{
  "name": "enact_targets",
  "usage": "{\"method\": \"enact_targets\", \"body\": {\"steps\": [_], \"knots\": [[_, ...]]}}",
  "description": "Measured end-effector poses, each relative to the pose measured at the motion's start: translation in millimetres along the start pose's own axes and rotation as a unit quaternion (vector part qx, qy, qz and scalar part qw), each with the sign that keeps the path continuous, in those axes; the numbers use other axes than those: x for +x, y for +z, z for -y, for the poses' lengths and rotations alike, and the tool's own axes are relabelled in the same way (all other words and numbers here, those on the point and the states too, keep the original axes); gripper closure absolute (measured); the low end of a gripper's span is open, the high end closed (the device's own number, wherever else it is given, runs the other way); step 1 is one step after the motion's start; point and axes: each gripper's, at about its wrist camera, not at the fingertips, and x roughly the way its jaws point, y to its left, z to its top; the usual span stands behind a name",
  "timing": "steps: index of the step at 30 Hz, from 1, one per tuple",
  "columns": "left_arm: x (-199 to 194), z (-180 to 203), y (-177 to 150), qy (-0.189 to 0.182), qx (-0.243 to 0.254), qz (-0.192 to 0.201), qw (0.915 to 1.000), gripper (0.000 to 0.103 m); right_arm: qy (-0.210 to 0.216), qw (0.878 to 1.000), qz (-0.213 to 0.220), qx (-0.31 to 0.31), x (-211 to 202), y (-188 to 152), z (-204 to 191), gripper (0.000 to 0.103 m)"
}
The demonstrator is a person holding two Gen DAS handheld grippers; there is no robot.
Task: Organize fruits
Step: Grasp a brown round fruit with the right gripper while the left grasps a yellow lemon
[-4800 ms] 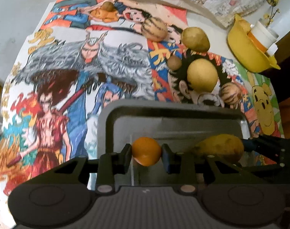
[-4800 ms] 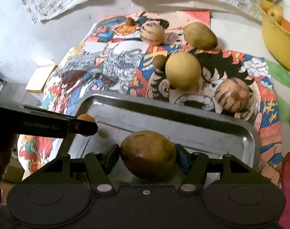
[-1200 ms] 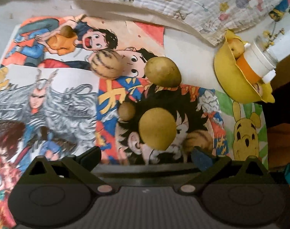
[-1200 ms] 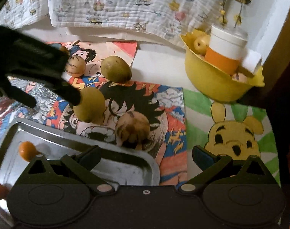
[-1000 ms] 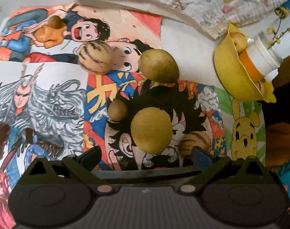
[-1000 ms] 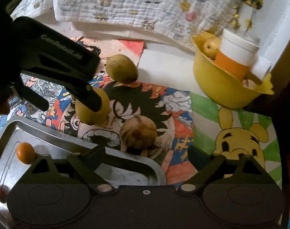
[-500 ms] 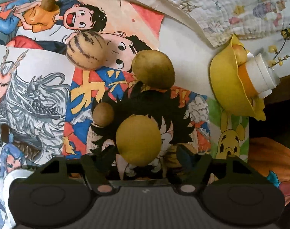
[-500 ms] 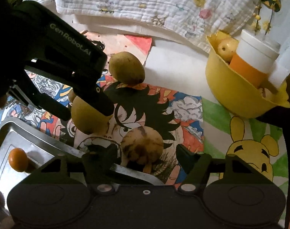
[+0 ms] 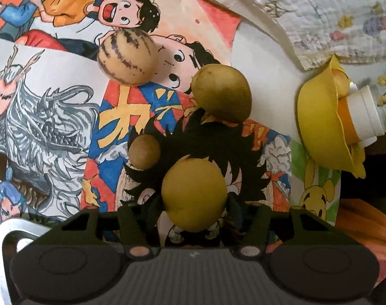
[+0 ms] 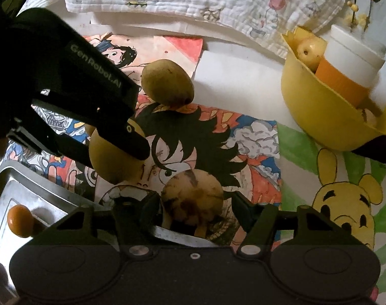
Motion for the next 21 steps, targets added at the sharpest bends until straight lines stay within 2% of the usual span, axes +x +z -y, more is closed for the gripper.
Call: {"method": "enact_targets", "body": {"steps": [4,13,21], "knots": [[2.2,1.8,-0.6,0.005,-0.007,0.000,1.0000,0.044,0.012,1.000,-0.004,0.014,3.0,-1.9,3.6,0.047],[2.4,5.2,-3.8,0.008,-0.003,0.013,0.9999,0.046,0.024,0.999,0.006,0.039,-1.1,-9.2,11.0,0.048],[-11.2,2.0,-13.0,0.013,0.027,0.022,0.9993,0.046,0.034,0.998,0.023,0.045,-21.0,-19.5,8.5,0.048]]}}
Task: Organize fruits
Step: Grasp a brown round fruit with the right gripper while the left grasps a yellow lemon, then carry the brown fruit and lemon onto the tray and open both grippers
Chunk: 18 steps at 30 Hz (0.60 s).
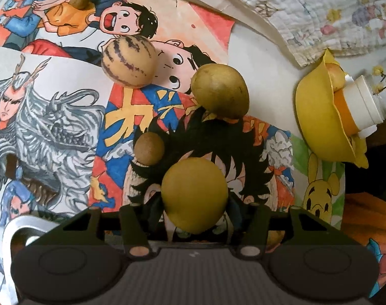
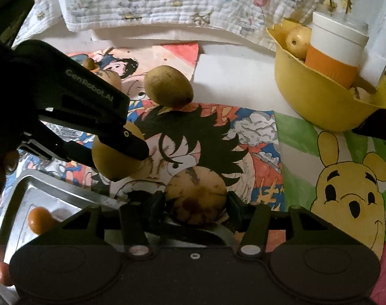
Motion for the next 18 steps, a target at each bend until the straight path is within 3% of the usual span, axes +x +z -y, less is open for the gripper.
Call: {"method": "enact_targets", "body": {"steps": [18], "knots": [[-62.8,-34.1,-34.8,0.012,-0.022,0.062,0.9978,0.046,0.064,0.997,0.012,-0.045,-35.0,-8.9,-32.6,0.048]]}}
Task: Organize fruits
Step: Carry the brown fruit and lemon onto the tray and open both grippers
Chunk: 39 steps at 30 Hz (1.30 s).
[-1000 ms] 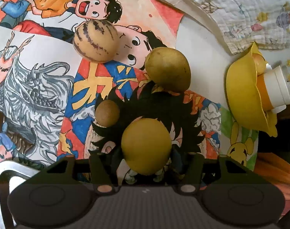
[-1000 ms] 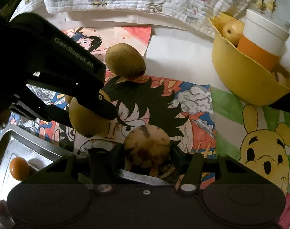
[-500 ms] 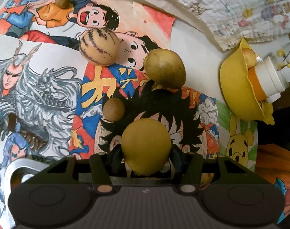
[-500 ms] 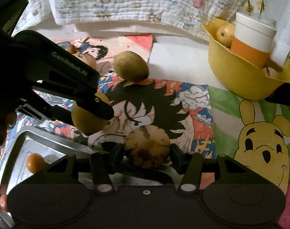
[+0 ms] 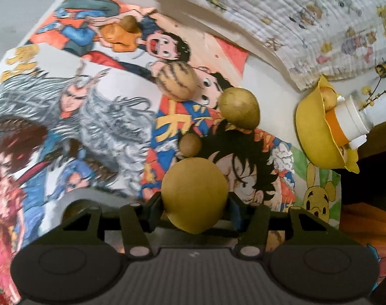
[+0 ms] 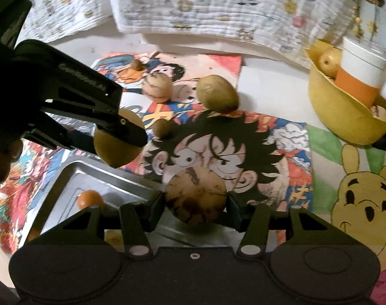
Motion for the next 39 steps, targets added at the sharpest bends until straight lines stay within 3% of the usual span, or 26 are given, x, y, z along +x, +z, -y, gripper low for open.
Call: {"method": "enact_targets", "body": {"steps": [15,19,39], "knots": [[-23.3,-44.6,-32.4,0.032,-0.045,0.009,0.9985,0.046,0.059,0.997,-0.058,0.010,16.7,-2.3,-16.8,0.048],[-25.8,-52.1,-35.7,0.041,-0.053,0.011,0.9977,0.046,0.077,0.994,-0.071,0.038,22.9,-1.9,-15.7,0.048],[-18.1,-72.5,-48.4,0.074,-0.074,-0.018,0.9943,0.044,0.074,0.992,-0.090,0.045,32.1,-4.3,-26.8,0.047]]}}
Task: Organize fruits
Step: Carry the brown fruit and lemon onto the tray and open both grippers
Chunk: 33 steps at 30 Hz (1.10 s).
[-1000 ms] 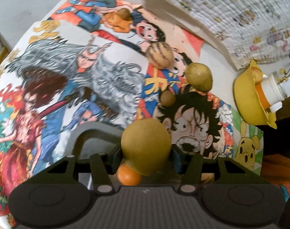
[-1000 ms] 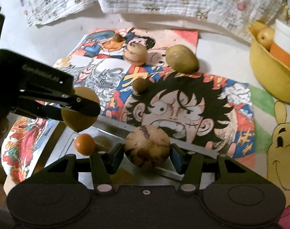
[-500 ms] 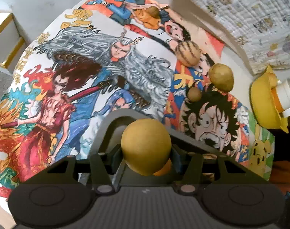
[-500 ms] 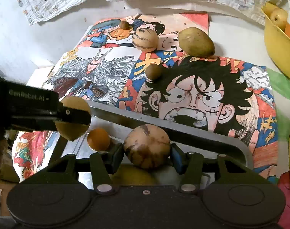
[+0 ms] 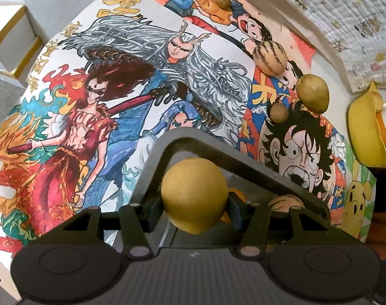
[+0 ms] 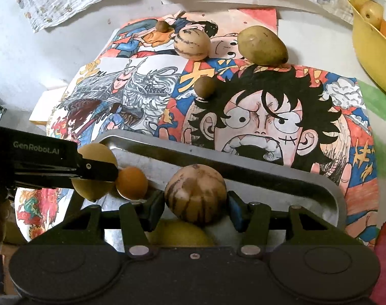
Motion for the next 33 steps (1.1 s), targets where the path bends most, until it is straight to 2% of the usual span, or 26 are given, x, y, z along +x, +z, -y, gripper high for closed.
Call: {"method": "enact_targets", "body": {"steps": [2,4,6,9,16,18,24,29,33], "knots": [[-0.5,-1.0,0.7,0.001,-0.001,0.001,1.0000,0.045,0.000,1.000,0.000,0.001,0.0,-0.2,-0.3,0.047],[-2.0,-0.9,1.6,0.003,-0.001,0.004,1.0000,0.043,0.003,1.000,-0.001,-0.002,-0.9,-1.2,-1.8,0.040],[-3.6,-1.1,2.2,-0.002,-0.003,0.002,1.0000,0.029,0.005,1.000,-0.001,-0.008,-2.5,-2.9,-5.4,0.035],[-8.2,0.1,0.2,-0.006,-0.007,0.008,0.9999,0.019,0.009,1.000,0.002,-0.017,-7.0,-6.3,-9.5,0.026],[-26.6,-1.1,-7.1,-0.016,0.002,0.026,0.9995,0.006,0.002,0.997,0.017,-0.081,-23.7,-20.6,-26.0,0.008],[-33.9,-2.6,-10.7,-0.013,0.008,0.035,0.9993,0.003,0.005,0.995,0.022,-0.102,-29.1,-27.5,-32.4,0.006],[-50.5,-8.8,-29.0,0.002,0.039,0.050,0.9980,0.001,0.012,0.988,0.030,-0.148,-43.4,-47.5,-49.1,0.002],[-62.9,-17.1,-53.9,0.015,0.060,0.061,0.9962,0.001,0.012,0.987,0.031,-0.157,-55.6,-61.6,-52.7,0.002],[-72.6,-18.8,-75.8,0.033,0.095,0.074,0.9921,0.001,0.011,0.987,0.027,-0.157,-63.0,-72.1,-53.4,0.001]]}}
